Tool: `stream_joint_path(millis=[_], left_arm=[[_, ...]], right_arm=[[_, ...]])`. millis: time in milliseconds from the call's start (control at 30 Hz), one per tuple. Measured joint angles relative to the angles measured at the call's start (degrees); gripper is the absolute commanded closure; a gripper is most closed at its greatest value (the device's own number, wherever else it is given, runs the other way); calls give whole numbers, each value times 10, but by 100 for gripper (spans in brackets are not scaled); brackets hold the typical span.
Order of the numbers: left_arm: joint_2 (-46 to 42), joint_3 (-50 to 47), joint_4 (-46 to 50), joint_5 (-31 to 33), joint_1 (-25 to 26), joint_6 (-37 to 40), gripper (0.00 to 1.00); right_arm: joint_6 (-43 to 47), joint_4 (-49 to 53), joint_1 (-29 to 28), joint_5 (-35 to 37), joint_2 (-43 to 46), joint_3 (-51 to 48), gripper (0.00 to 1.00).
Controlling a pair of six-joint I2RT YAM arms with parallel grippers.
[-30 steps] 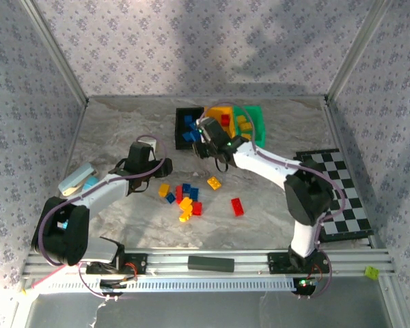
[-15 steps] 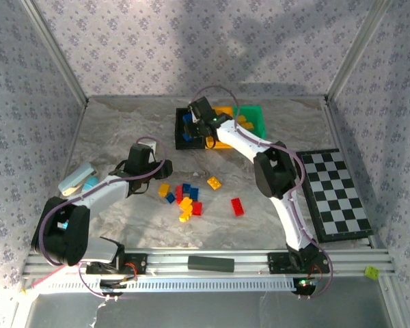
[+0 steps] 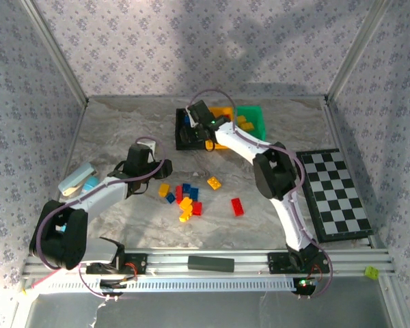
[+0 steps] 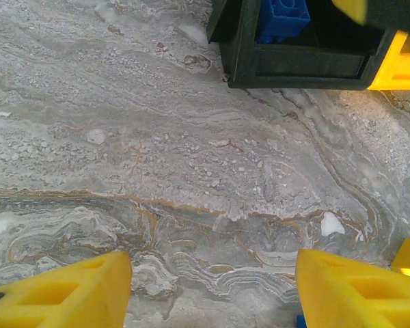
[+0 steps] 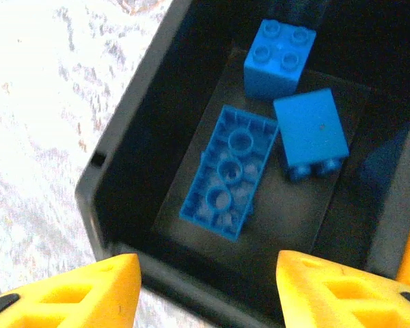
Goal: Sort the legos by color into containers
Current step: Place the lego in the container.
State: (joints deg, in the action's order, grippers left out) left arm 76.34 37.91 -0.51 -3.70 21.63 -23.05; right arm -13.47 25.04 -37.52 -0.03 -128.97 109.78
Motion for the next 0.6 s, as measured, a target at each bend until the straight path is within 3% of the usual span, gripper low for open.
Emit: stream_joint_path(millis=[267, 600], left_arm=[[-17, -15, -10, -6, 0, 0, 36], [-17, -16, -15, -17, 0, 0, 36]], right_arm=[[17, -36, -19, 7, 179, -256, 43], [24, -85, -4, 46, 367, -489, 43]])
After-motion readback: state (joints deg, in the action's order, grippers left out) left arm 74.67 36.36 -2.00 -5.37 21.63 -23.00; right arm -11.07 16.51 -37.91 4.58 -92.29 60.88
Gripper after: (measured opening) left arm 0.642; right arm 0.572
